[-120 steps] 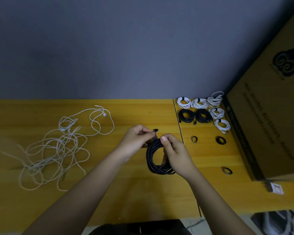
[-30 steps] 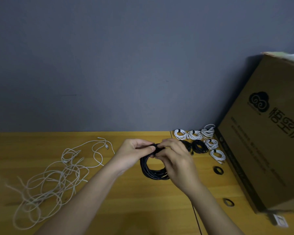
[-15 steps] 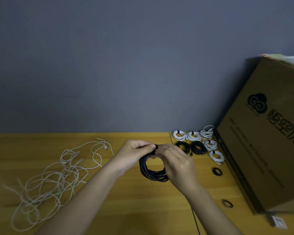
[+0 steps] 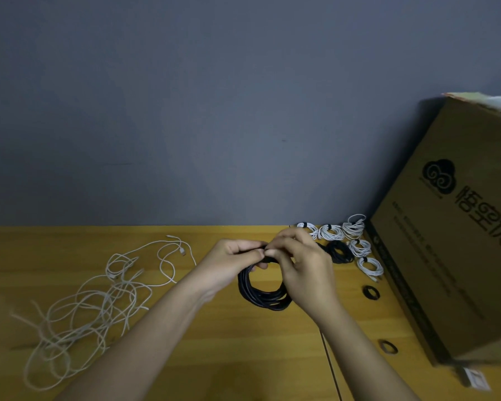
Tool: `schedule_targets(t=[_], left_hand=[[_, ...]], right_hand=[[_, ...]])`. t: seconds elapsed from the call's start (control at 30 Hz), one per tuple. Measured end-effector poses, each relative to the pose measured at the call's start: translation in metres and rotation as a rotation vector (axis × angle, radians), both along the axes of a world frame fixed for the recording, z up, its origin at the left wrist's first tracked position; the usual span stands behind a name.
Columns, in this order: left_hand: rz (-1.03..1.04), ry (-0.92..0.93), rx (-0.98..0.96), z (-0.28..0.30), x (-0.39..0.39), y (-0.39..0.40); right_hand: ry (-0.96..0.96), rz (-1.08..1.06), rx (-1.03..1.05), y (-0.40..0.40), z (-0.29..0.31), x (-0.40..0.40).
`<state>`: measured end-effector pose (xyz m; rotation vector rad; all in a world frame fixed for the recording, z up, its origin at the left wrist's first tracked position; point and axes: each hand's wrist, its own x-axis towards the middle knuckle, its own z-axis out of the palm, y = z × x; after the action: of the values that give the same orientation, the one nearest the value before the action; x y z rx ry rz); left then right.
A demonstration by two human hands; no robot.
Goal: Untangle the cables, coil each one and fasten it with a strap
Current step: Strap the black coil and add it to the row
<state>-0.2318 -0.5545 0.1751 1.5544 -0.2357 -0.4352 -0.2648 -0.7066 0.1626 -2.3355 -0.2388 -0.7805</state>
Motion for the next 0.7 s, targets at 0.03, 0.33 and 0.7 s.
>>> schedule_targets(t=[0.03,0.33,0.7], left_hand=[[0.0,-0.005,-0.001,0.0,0.0,0.0],[-0.067,-0.051,0.05,-0.002,-0.001,0.008],[-0.04,-0.178,0.094,-0.014,0.008,0.006]], right_hand=[[0.059,0.002,0.052,0.001,0.002,0.001],[0.259,0.011,0.217,0.003,0.004,0.0],[0.689,0.223,0.99,-0.006,0.008,0.018]])
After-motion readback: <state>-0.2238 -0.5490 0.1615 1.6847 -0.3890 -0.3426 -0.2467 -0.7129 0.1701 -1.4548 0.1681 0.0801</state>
